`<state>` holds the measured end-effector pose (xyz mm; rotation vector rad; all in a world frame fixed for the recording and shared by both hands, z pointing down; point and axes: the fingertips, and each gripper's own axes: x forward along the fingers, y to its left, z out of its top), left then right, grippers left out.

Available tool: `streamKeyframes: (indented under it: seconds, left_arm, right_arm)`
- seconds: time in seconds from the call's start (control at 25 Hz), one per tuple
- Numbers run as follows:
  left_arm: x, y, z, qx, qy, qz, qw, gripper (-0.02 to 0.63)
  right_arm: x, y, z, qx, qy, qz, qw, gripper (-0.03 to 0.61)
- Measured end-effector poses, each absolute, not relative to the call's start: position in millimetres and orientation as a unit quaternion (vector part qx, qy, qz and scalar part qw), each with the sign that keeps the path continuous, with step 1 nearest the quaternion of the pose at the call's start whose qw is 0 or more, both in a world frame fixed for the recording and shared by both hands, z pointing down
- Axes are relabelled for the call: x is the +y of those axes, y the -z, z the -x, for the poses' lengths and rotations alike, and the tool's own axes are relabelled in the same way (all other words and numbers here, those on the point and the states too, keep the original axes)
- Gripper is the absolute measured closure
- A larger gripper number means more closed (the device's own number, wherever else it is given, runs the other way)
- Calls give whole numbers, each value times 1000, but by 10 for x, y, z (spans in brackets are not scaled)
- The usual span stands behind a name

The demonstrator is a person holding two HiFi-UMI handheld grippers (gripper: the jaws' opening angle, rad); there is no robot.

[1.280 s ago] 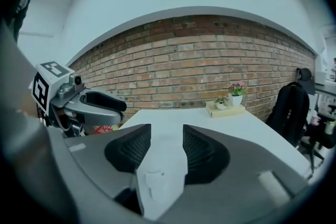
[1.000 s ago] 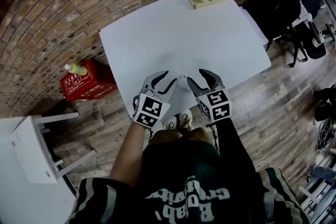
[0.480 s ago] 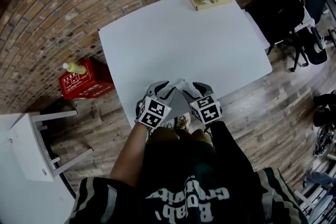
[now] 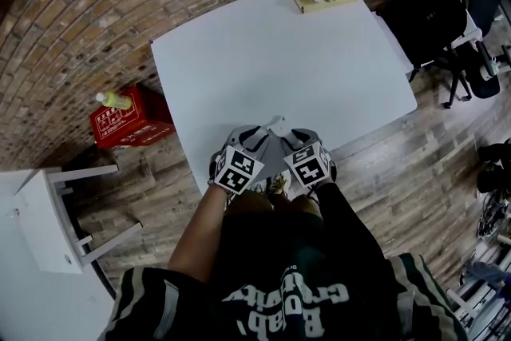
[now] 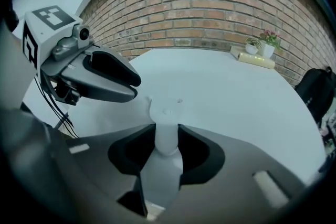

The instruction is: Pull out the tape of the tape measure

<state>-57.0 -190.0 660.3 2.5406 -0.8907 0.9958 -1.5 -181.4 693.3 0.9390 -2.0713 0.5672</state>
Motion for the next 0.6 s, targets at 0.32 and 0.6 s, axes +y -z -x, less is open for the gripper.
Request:
streamKeyframes:
  seconds: [0.32,0.6]
  left_arm:
    - [-1771,-6858,536,-282,-381,-870,138,494]
    - [-1795,-6950,424,-265,-397,-869,129,494]
  right_arm:
    - [-1748,-6938,-13,-822,-212,-332,411,430]
    - [-1679,-6951,-33,-834,-201,-283,429,430]
